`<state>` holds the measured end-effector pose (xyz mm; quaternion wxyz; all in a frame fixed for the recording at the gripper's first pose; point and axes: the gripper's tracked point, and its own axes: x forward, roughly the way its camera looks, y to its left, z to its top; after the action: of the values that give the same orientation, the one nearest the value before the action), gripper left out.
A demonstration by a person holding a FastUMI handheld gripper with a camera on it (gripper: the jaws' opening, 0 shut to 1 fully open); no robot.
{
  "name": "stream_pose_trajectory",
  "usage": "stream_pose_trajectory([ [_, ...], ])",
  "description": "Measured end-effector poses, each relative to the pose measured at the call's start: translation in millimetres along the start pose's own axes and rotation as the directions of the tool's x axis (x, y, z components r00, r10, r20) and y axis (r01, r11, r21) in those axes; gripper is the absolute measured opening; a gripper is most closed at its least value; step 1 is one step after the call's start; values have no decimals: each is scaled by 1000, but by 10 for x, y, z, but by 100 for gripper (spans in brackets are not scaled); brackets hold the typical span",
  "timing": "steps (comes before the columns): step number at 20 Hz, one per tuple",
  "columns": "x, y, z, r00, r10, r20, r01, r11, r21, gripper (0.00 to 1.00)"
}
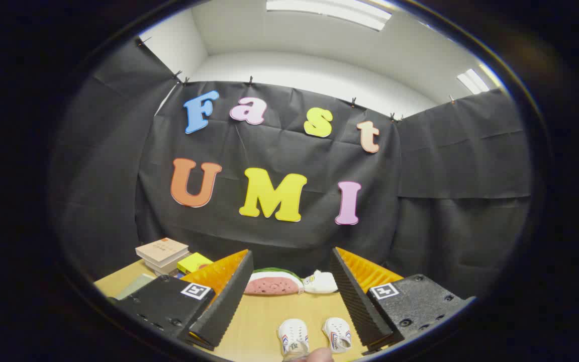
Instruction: Open the storage box then place both shoes into the box .Put the left shoe in first, then the right shoe, with the right side of both shoes facing outward in a uniform manner.
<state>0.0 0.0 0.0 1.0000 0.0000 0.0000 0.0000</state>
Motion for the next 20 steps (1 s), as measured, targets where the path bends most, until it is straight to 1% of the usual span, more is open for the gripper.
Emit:
stream_pose_trajectory([
  [2, 16, 38, 28, 1000, 8, 10, -8, 1000, 3, 100],
  [5, 25, 141, 48, 999, 41, 11, -41, 999, -10, 99],
  [9, 52, 178, 94, 998, 51, 31, -51, 999, -7, 99],
  [14, 98, 217, 98, 998, 64, 28, -64, 998, 9, 99],
  [20, 140, 265, 49, 995, 104, 12, -104, 994, 16, 99],
])
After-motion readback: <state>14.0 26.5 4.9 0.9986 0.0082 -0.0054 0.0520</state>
